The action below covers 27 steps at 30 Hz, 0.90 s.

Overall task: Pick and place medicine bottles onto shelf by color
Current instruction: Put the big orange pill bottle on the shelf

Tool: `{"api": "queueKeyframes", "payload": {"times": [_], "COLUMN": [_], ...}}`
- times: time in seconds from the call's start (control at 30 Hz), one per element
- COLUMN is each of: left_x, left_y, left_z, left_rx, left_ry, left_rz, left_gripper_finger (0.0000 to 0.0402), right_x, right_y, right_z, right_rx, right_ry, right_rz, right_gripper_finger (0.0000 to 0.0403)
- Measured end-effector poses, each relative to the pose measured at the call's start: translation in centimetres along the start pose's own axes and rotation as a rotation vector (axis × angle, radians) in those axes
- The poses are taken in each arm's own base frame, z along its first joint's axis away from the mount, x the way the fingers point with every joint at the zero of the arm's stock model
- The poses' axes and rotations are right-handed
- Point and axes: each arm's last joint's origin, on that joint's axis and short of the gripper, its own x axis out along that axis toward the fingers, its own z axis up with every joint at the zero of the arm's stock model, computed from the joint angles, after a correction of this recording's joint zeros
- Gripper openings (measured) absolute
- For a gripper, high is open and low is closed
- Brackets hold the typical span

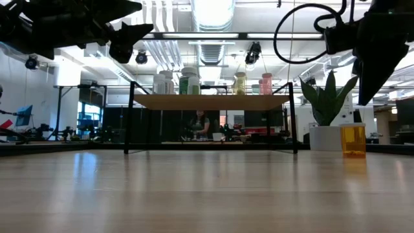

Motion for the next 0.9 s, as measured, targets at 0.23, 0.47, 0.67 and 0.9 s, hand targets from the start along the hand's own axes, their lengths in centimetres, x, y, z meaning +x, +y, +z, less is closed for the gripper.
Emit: {"api": "queueKeyframes", "payload": {"times": [0.23,0.47,0.67,0.9], "left_x": [0.0,0.0,0.0,0.0], "left_y": [0.0,0.0,0.0,0.0], "left_z": [0.0,0.0,0.0,0.0], "left_rx": [0.024,0.044,0.044,0.044], "left_ry": [0.001,0.0,0.0,-0.001], "left_rz": [0.0,0.0,0.0,0.0], "left_gripper_finger": [0.0233,0.0233,0.0233,0.0233], "right_x": [0.4,-0.9,-1.7,-1.4], "right_y": [0.1,0.2,0.4,0.4], "right_z": [0.0,0.3,0.6,0.4], "right_rx": [-0.07,-0.079,-0.06,-0.063], "right_ry": [0.04,0.061,0.043,0.068], "right_rz": [-0.008,-0.032,-0.005,0.009], "right_gripper_finger": [0.0202,0.0109,0.0095,0.0201]}}
